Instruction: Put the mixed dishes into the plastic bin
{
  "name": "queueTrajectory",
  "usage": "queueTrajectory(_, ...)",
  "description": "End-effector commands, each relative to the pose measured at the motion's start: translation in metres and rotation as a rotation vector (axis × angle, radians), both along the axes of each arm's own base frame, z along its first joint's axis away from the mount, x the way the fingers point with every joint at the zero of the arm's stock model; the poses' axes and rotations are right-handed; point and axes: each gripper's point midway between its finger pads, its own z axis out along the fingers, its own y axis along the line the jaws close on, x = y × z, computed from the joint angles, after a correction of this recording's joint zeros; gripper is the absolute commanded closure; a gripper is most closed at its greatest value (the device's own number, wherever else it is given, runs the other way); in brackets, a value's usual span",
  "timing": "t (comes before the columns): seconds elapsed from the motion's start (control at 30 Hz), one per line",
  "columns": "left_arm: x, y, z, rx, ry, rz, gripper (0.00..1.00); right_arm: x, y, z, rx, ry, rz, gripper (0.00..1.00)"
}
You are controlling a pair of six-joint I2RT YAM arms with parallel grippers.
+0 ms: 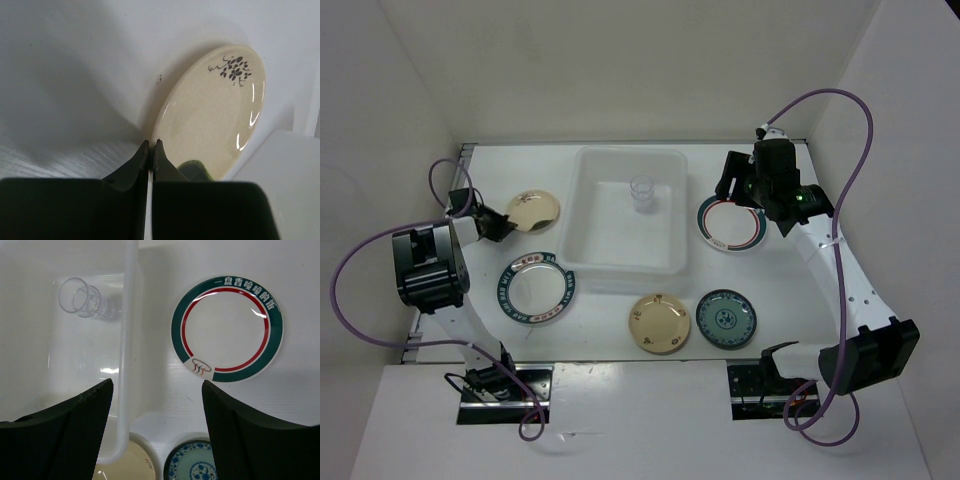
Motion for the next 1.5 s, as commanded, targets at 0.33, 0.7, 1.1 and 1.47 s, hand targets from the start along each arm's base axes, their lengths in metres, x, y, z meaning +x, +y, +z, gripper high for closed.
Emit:
queueTrajectory(0.33, -0.021, 0.023, 0.258, 0.339, -0.310, -0.002, 1.00, 0.007, 0.002, 0.013, 0.011, -0.050, 0.013, 0.23)
queueTrajectory(0.7, -0.059, -0.166, 0.249, 0.101, -0.352, -0.491, 1.00, 0.006, 0.006, 0.019, 0.028, -0.066, 0.032, 0.23)
queueTrajectory(1.1, -0.052, -0.271, 0.135, 0.146, -0.071, -0.702, 1.00, -0.001, 0.005, 0.021, 0.038, -0.075, 0.027, 0.23)
queueTrajectory(1.47, -0.027, -0.260, 0.082, 0.252, 0.042, -0.673, 0.96, -0.002, 0.003, 0.020, 0.033, -0.076, 0.020, 0.23)
